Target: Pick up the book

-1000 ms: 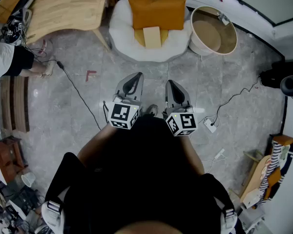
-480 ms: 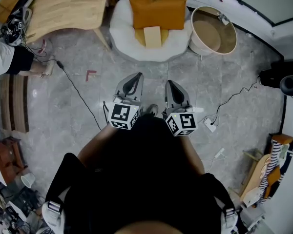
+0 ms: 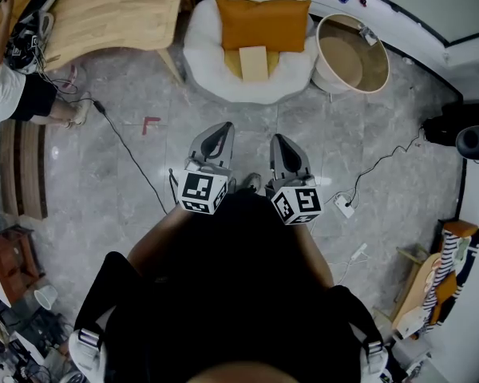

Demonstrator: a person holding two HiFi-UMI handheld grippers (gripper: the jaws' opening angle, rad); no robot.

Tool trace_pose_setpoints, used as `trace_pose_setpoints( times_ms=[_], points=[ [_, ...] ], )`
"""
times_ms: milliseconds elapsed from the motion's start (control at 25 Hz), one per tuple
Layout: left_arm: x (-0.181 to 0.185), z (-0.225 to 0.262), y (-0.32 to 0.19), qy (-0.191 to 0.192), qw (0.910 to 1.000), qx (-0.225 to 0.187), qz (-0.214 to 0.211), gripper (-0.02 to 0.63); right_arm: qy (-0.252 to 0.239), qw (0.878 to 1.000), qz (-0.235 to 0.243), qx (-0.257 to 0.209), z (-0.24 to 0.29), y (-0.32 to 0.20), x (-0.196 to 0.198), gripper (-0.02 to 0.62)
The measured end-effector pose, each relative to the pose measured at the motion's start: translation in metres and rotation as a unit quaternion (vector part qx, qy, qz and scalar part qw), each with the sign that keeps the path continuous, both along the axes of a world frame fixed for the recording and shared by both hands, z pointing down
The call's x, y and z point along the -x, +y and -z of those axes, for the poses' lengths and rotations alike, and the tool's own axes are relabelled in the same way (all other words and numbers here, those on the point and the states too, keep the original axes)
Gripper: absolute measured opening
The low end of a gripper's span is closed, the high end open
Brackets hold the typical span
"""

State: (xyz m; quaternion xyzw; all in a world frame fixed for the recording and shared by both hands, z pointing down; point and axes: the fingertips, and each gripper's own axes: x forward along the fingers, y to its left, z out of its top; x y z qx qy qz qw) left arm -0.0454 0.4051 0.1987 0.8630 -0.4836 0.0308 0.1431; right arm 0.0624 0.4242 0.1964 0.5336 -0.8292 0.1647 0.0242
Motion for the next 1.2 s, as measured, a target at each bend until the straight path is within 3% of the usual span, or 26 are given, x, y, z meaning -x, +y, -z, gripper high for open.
trace_pose_setpoints(
  times_ms=[480, 840, 1200],
  points=[
    [0.055, -0.011, -0.04, 0.009, 0.9998, 0.002, -0.016, 0.002, 0.028, 0.998, -0.051, -0.004, -0.003, -0.037, 0.033, 0.003],
    [0.047, -0.024, -0.066, 0.011, 0.9995, 0.019, -0.025, 0.002, 0.028, 0.998, -0.056, 0.004, -0.012, -0.06, 0.035, 0.003],
    [0.01, -0.028, -0.118, -0.005, 0.9994, 0.024, -0.024, 0.002, 0.016, 0.999, -0.049, 0.008, -0.02, -0.114, 0.0, 0.003]
  ],
)
